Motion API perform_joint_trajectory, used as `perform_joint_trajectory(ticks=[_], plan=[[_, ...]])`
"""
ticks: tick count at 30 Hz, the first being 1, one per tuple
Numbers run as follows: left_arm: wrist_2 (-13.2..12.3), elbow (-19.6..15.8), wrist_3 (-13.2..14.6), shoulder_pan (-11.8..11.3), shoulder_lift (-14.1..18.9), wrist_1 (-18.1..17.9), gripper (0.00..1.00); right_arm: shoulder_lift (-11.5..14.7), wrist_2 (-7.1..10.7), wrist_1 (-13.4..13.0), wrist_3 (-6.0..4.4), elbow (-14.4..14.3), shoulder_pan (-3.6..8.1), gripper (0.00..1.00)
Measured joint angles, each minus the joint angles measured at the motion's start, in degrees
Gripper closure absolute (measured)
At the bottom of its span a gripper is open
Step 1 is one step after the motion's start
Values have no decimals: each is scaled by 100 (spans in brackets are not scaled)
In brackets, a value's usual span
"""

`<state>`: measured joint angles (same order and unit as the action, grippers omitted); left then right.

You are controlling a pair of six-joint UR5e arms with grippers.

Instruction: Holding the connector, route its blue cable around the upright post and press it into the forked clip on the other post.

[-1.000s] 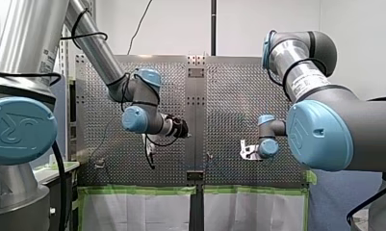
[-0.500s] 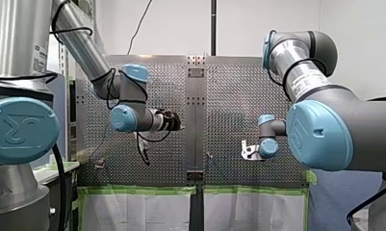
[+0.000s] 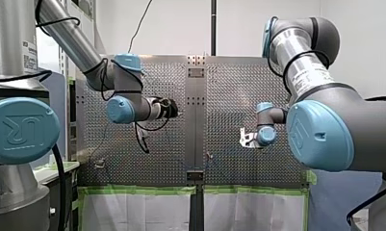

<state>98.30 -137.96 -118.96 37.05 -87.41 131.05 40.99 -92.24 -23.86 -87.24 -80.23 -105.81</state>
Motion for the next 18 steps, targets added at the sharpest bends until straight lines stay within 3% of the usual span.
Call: perform_joint_trajectory(ticks=[6, 12, 18], plan=[[0, -1, 56, -2, -110, 1, 0, 277, -174, 201, -158, 1, -45, 100], [0, -1, 59, -9, -14, 8, 0, 576, -364, 414, -182, 1, -38, 100], [0, -3, 65, -30, 48, 86, 0, 883, -380, 546, -176, 1, -12, 100]])
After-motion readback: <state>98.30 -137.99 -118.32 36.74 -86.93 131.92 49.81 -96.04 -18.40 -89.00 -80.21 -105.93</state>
